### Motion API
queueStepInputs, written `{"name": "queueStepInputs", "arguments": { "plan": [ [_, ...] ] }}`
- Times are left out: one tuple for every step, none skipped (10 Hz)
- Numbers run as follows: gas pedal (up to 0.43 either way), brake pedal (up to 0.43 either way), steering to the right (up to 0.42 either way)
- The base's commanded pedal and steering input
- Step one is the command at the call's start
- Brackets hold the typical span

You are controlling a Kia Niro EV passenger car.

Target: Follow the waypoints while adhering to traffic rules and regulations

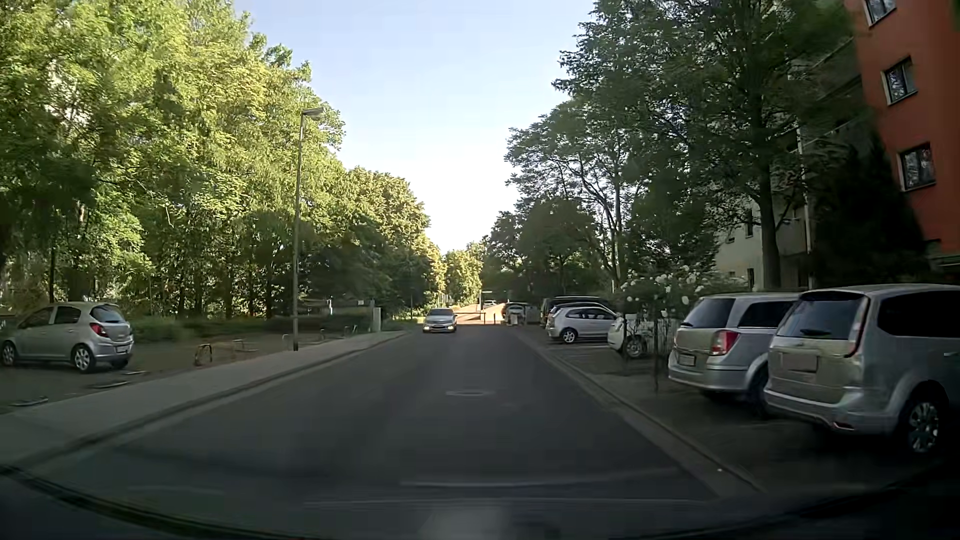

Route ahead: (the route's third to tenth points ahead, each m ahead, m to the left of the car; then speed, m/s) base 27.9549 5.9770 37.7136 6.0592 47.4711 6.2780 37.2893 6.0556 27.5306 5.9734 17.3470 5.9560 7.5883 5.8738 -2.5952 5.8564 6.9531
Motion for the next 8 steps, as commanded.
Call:
{"name": "queueStepInputs", "arguments": {
  "plan": [
    [0.0, 0.0, -0.004],
    [0.0, 0.0, -0.003],
    [0.0, 0.0, -0.003],
    [0.0, 0.0, -0.002],
    [0.0, 0.0, 0.0],
    [0.0, 0.0, 0.0],
    [0.0, 0.0, 0.0],
    [0.0, 0.0, 0.0]
  ]
}}
